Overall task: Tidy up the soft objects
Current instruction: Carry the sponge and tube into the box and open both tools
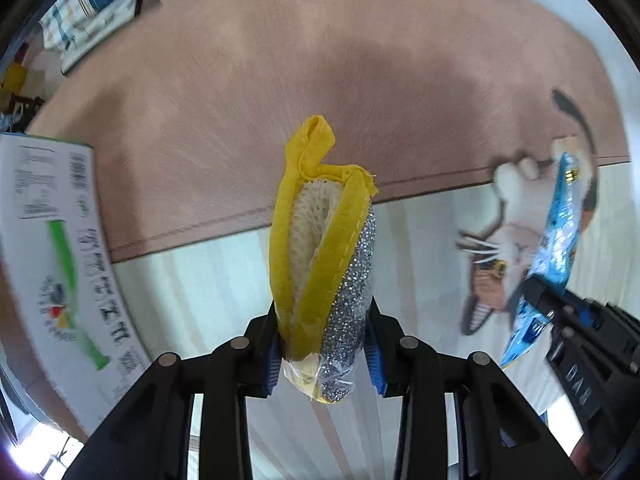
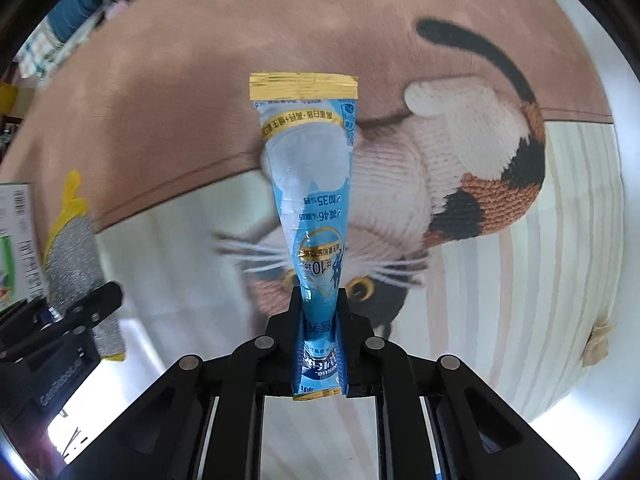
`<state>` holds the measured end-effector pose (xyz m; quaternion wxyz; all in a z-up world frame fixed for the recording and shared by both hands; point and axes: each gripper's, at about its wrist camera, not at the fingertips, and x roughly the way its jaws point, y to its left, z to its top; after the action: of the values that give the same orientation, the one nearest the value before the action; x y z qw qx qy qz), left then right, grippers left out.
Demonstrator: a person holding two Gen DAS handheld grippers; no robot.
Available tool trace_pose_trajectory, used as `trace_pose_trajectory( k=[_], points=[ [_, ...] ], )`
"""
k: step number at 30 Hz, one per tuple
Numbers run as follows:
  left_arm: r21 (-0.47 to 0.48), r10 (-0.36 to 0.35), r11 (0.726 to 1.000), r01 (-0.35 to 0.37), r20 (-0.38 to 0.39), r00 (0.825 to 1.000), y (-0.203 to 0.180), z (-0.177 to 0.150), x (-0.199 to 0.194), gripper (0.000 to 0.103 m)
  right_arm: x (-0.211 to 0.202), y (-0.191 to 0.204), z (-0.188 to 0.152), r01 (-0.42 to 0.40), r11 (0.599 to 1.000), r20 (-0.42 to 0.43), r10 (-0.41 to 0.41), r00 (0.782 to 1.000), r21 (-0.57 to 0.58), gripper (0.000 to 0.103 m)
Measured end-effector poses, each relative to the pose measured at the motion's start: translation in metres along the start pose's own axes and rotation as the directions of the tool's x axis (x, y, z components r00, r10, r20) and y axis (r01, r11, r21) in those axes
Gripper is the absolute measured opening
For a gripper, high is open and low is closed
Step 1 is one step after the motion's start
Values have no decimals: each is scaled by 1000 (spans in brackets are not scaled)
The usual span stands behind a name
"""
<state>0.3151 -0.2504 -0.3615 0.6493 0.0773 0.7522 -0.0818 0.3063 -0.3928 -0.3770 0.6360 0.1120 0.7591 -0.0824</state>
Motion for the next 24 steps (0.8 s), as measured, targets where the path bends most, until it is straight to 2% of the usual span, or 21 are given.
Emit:
trace_pose_trajectory(
  k=[5,11,13,18,21,24],
  points=[
    [13,-41,999,40,117,992,15,-32,-57,31,-54,38,-27,-65,997,84,69,994,-47,14],
    [10,-75,997,75,247,966,74,-72,-134,31,-124,85,-69,-116,988,173,133,976,-105,13],
    [1,-79,997,82,280,957,106,-85,-156,31,-142,91,-87,-134,984,191,155,969,-118,14],
    [-61,-52,995,77,333,941,189,-110,-192,31,-171,150,-125,-179,968,211,215,954,-177,13],
    [-111,-30,991,72,340,940,245,-124,-194,31,-180,197,-143,-188,957,204,234,951,-223,13],
    [-177,6,983,53,317,948,302,-133,-185,31,-180,246,-156,-190,946,183,242,953,-262,13]
  ],
)
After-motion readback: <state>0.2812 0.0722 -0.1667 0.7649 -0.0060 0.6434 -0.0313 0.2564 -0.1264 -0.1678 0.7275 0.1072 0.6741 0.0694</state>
